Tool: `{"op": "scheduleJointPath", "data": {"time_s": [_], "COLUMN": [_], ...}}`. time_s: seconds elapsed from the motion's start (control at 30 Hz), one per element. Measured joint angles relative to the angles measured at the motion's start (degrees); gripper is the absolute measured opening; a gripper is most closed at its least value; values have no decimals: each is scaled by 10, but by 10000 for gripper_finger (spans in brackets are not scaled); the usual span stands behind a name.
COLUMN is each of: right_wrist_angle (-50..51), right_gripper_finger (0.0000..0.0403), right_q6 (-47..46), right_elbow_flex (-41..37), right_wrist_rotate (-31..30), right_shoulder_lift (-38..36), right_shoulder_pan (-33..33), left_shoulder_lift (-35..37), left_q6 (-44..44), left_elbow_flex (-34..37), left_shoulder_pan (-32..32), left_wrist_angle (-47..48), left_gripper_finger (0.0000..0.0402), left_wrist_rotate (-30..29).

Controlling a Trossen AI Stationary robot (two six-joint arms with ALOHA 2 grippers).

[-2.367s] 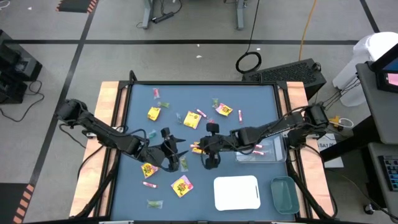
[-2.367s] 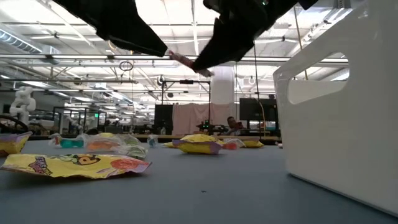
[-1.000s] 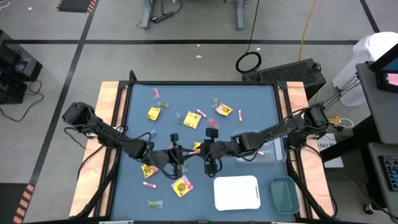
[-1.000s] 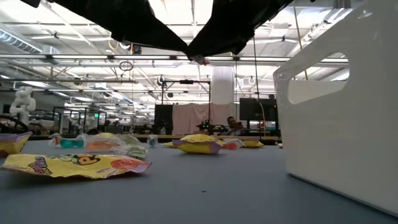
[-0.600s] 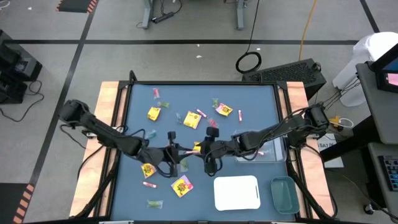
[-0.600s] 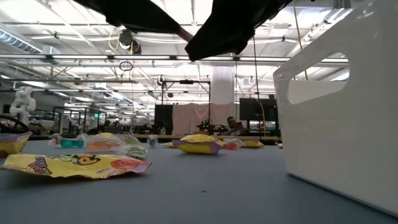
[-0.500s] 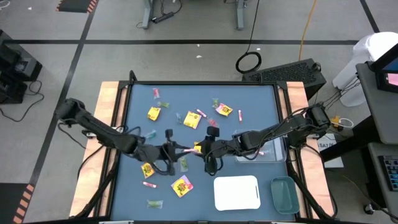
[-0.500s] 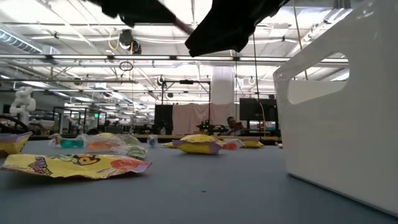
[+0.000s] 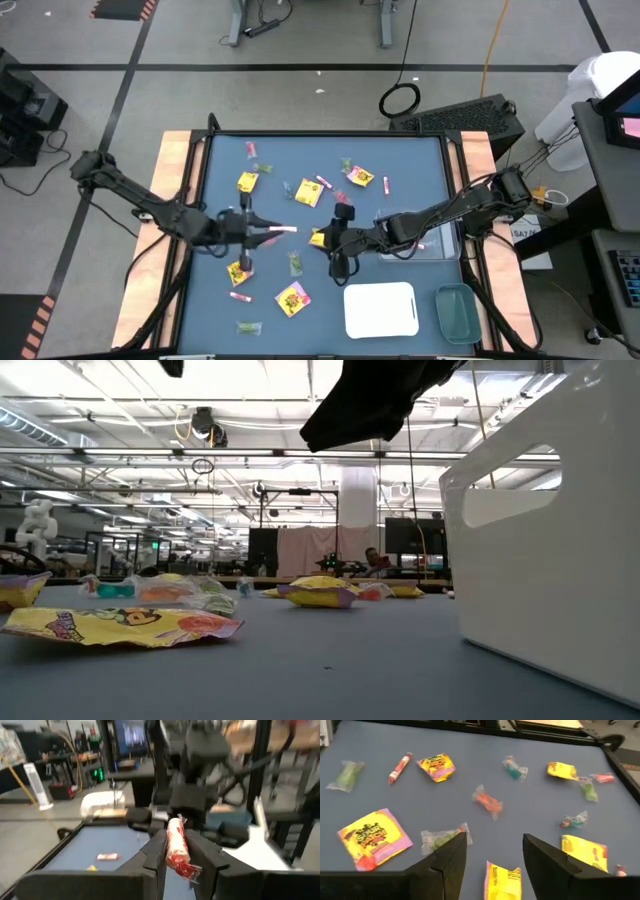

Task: Sort candy
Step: Put the transparent candy roll into the transparent bin

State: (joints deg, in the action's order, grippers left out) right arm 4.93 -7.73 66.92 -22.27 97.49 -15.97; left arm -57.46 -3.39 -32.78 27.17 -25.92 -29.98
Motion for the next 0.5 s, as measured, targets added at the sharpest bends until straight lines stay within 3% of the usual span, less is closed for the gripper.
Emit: {"op": "scheduleJointPath", "data": {"time_s": [0.2, 0.5], "right_wrist_angle": [-1, -3], "right_gripper_finger": [183, 183], "right_q6": [-1, 0], "right_elbow_flex": [0, 0], "right_wrist_rotate": [-23, -22], "right_shoulder_lift": [0, 0], "right_shoulder_pan": [2, 1], "left_shoulder_lift": [13, 13], "left_q6": [-26, -81], "left_elbow_flex": [82, 92], "left_shoulder_pan": [7, 4], "left_wrist_angle": [-217, -218], "left_gripper_finger": [70, 70], "left_wrist_rotate": [0, -2]}}
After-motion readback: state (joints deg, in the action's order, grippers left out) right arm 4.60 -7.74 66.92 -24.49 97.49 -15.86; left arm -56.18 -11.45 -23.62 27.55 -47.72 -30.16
